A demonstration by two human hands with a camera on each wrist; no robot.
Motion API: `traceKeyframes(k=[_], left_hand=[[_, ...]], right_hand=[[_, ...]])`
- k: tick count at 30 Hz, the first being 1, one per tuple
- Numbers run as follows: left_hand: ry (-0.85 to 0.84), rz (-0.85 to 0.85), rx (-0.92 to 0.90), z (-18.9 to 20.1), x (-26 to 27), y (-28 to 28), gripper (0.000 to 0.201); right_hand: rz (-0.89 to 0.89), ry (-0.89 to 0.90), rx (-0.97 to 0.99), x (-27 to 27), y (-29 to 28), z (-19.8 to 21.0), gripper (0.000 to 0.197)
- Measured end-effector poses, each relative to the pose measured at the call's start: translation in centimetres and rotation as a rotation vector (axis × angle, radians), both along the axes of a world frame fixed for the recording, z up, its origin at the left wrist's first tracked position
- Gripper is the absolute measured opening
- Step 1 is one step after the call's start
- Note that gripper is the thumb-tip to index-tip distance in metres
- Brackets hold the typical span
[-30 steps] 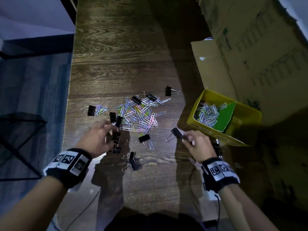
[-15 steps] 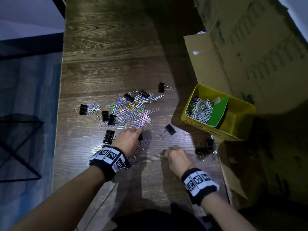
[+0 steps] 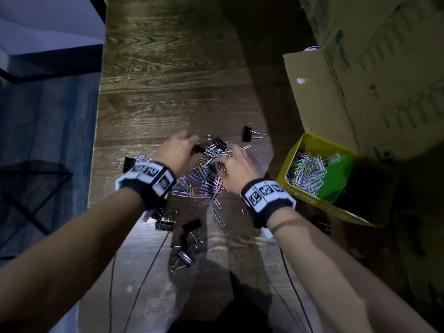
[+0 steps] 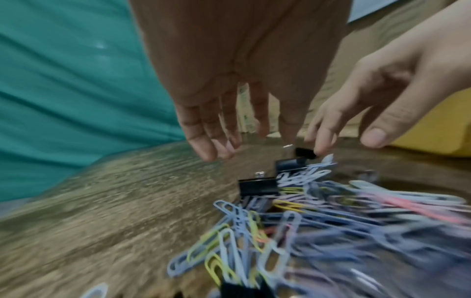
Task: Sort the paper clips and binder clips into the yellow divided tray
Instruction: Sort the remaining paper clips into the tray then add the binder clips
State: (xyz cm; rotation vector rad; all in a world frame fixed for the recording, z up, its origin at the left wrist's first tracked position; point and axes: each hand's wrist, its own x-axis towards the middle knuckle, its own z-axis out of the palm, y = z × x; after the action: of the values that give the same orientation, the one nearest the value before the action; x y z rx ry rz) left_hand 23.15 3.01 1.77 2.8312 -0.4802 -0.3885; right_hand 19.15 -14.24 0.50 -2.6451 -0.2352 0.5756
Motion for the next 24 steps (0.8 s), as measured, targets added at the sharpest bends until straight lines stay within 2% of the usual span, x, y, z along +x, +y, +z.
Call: traceKeyframes(k=[3,6,9,12,14,17,19,21,24], left_hand=[[0.13,0.039,0.112,-1.2,3.0,-0.7,0.044],[0.212,0.044,0.121,-2.6,3.7,-1.0,0.038],[0.174,0.039,0.107,-3.0,3.6,-0.9,0.032],[0.08,0.154,-0.06,-2.9,3.6,0.0,0.033],[0.035,0.257,-0.11,-3.0,4.3,0.9,0.034],[0.019,0.331,-0.083,-3.4,5.4,2.2,0.032],[-0.06,0.286,-0.078,-3.5,5.6,2.1,0.03],[-0.115,0.14,-0.104,-3.6,5.1,0.7,0.028],[0.002,-0.085,0.004,-4.1,3.4,-2.2,0.041]], right_hand=[[0.033,0.03,-0.108,2.1,0.5,-0.8,0.044],[0.048,0.058,-0.159,2.7,0.8,-1.8,0.05],[0.057,0.038,-0.147,2.7,0.7,-2.3,0.056],[0.016,-0.009,-0.097,2.8,0.2,-2.2,0.06],[-0.077,-0.06,-0.079,3.2,-0.5,-2.0,0.065],[-0.238,-0.088,-0.123,3.8,-1.8,-1.9,0.073],[-0.31,-0.055,-0.163,3.7,-2.3,-2.2,0.08],[-0.335,-0.057,-0.186,3.0,-2.1,-2.4,0.08],[-0.205,-0.152,-0.044,1.9,-0.6,-2.5,0.071]])
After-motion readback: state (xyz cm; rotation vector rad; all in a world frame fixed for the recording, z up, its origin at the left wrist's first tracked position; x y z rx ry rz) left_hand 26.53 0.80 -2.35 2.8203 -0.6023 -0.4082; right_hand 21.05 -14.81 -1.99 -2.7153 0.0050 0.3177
